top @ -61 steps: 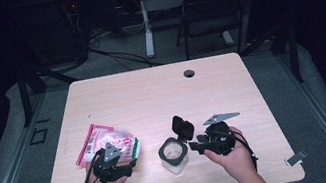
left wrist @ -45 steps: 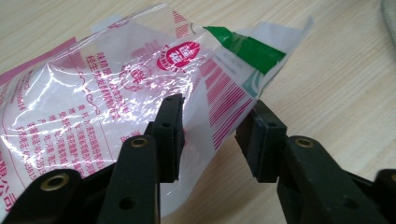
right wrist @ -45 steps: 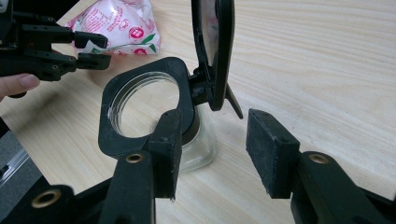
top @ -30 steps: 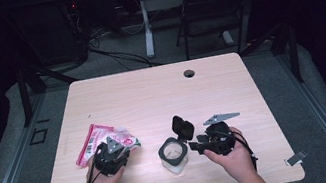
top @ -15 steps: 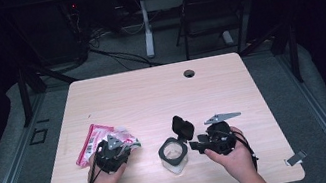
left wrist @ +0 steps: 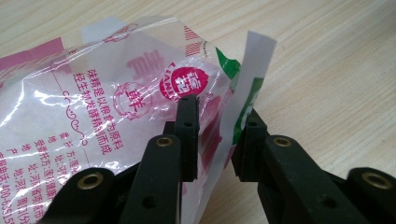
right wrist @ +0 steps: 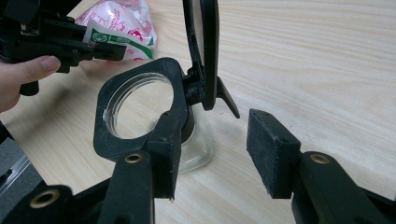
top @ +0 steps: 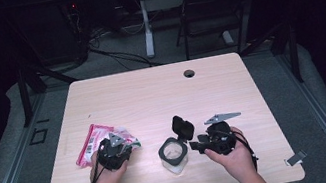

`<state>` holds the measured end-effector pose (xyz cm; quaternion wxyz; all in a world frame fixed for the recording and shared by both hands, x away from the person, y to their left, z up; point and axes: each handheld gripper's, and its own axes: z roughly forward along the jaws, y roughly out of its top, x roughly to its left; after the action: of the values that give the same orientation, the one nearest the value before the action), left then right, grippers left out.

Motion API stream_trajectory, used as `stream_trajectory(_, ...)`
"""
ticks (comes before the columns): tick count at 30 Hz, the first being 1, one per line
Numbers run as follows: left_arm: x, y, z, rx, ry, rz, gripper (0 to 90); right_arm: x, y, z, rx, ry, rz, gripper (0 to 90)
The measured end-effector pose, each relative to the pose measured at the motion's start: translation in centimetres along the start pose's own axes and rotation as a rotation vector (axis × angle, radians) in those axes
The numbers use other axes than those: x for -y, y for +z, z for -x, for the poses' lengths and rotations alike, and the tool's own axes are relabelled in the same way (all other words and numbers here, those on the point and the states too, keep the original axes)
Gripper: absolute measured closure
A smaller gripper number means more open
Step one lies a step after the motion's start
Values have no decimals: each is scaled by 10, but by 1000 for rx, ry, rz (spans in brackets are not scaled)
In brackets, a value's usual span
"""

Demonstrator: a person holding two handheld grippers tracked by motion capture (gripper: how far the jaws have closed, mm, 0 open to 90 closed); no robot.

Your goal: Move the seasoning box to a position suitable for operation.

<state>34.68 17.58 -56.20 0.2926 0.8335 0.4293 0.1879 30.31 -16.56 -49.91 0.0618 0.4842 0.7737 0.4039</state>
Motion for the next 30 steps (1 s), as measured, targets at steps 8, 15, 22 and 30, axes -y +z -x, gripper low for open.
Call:
stream_trajectory(8,0,1,-2,0,9,0,825,0,0,1,0,7,1,550)
stream_trajectory(15,0,3,-5,0,4,-1,850,1,1,1,0,7,4,549)
stream_trajectory(22,0,2,-11,18,-34,3,880,1,0,1,-2,9,4,549)
stream_trajectory(30,-6,-7,-16,27,-39,8,899,1,-1,2,0,7,3,549)
